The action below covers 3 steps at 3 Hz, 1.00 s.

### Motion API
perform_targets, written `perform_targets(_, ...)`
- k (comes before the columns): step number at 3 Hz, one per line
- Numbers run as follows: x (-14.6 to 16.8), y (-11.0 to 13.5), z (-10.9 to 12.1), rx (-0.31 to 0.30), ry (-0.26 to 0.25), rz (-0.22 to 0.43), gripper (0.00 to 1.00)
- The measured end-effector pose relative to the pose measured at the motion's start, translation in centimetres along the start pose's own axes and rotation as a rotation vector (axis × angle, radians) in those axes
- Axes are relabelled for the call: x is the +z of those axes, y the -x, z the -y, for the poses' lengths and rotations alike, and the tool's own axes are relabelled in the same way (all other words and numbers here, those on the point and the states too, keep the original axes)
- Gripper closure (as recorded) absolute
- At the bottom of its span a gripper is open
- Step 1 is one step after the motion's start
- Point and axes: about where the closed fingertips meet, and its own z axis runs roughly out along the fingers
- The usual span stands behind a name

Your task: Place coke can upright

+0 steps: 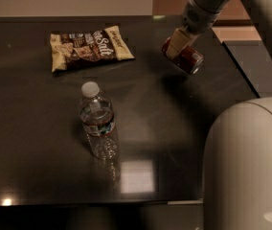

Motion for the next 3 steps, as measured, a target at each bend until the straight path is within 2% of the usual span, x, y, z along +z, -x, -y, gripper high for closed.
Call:
perform_targets(1, -2.4, 1.2, -3.3, -0.093, 0.091, 0.19, 1.0)
perform_targets(2, -3.6, 2.1, -6.2, -0.177, 0.184, 0.397, 1.0)
perform_targets(3, -4.1, 2.8, -8.6, -0.249, 0.25, 0.602, 1.0)
